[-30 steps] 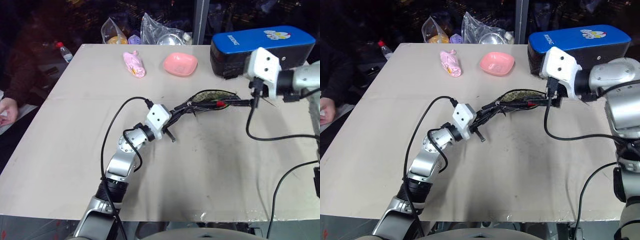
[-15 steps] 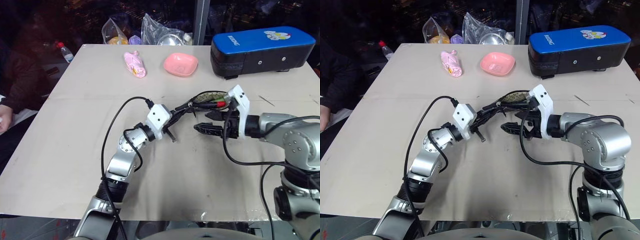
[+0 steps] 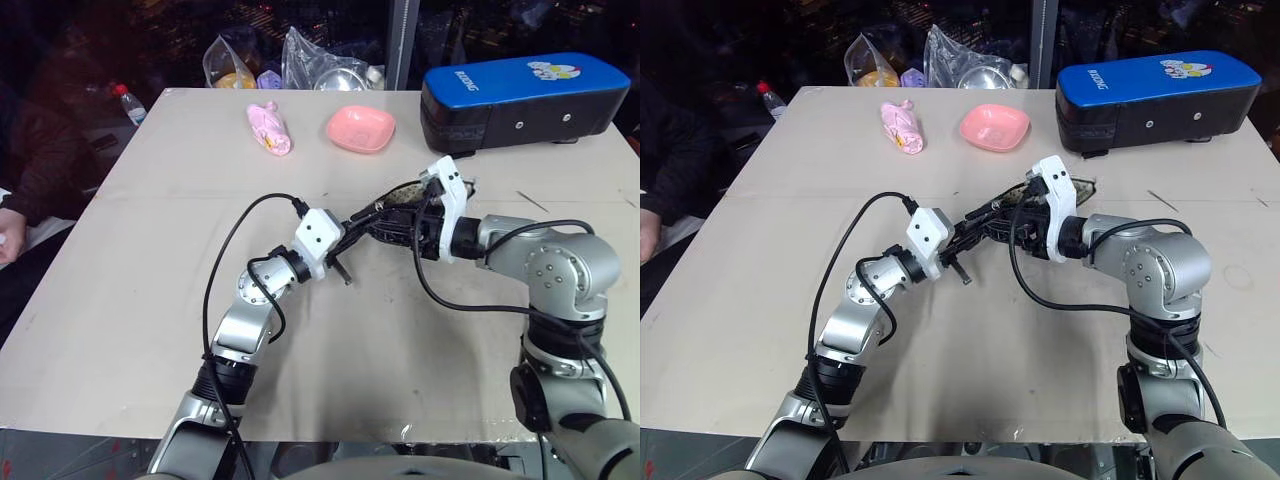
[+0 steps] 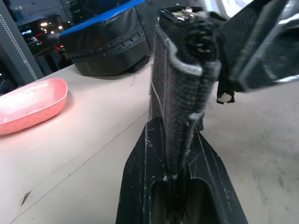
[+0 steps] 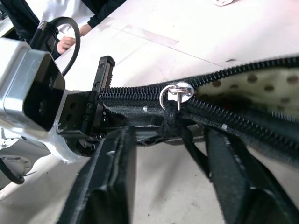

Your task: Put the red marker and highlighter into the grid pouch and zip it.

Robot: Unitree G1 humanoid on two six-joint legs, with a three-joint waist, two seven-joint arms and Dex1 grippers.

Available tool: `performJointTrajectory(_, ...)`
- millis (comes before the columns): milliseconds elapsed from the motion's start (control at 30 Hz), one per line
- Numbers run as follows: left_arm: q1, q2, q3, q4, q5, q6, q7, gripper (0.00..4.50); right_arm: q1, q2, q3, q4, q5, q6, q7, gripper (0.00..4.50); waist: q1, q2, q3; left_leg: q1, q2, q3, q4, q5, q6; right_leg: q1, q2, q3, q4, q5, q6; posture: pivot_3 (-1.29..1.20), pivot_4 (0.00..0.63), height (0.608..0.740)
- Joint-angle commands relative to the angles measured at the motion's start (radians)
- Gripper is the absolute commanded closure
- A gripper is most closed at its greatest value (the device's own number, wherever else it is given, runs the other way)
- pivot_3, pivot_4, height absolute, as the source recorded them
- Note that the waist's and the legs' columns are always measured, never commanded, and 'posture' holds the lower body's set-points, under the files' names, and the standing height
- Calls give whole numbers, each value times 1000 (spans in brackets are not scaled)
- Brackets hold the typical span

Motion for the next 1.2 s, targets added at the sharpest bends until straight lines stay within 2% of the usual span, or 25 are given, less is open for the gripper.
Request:
performJointTrajectory(33,-6,-4,-3,-35,-2,-11,1,4500,-4,19,-43,-27,16,-21,-50,3944,0,0,0,0,0,0,0,0,0,0,0,0,0,0,0,0,150,726)
performJointTrajectory(100,-7,-4,-3,-31,-2,-13,0,4500,4,39,-63,-37,16,-9,-85,4442,-1,0,0,0,0,0,0,0,0,0,0,0,0,0,0,0,150,726)
performJointTrajectory(133,-8,-4,-3,-30,-2,-13,0,4500,7,51,-77,-42,17,-1,-103,4483,-1,0,0,0,0,0,0,0,0,0,0,0,0,0,0,0,150,726)
performJointTrajectory(367,-8,-5,1,-25,-1,-19,1,4500,4,152,-202,-95,37,102,-226,4483,-1,0,0,0,0,0,0,0,0,0,1,1,0,0,0,0,150,726)
performJointTrajectory(467,-6,-4,4,-27,2,-20,9,4500,-11,240,-349,-111,-3,164,-328,4483,0,0,0,0,1,0,0,0,0,0,1,1,1,0,0,0,150,726)
performJointTrajectory(567,-4,-4,6,-28,3,-20,9,4500,-31,258,-425,-106,-23,180,-374,4483,0,1,0,0,1,0,0,0,0,0,1,1,1,0,0,0,150,726)
performJointTrajectory(733,-4,0,10,-28,3,-19,8,4500,-47,221,-475,-87,-47,163,-413,4483,-2,1,0,1,1,0,-1,0,0,0,1,1,1,0,0,0,150,726)
performJointTrajectory(967,-5,5,13,-27,3,-21,7,4500,-69,78,-503,-5,-65,70,-413,4483,-7,1,0,1,1,1,-1,0,0,0,1,1,1,0,0,0,150,726)
performJointTrajectory(1200,1,8,15,-31,4,-21,11,4500,-76,-10,-508,77,-87,-29,-430,4483,-22,1,0,1,2,1,-1,0,0,0,2,1,1,0,0,0,150,726)
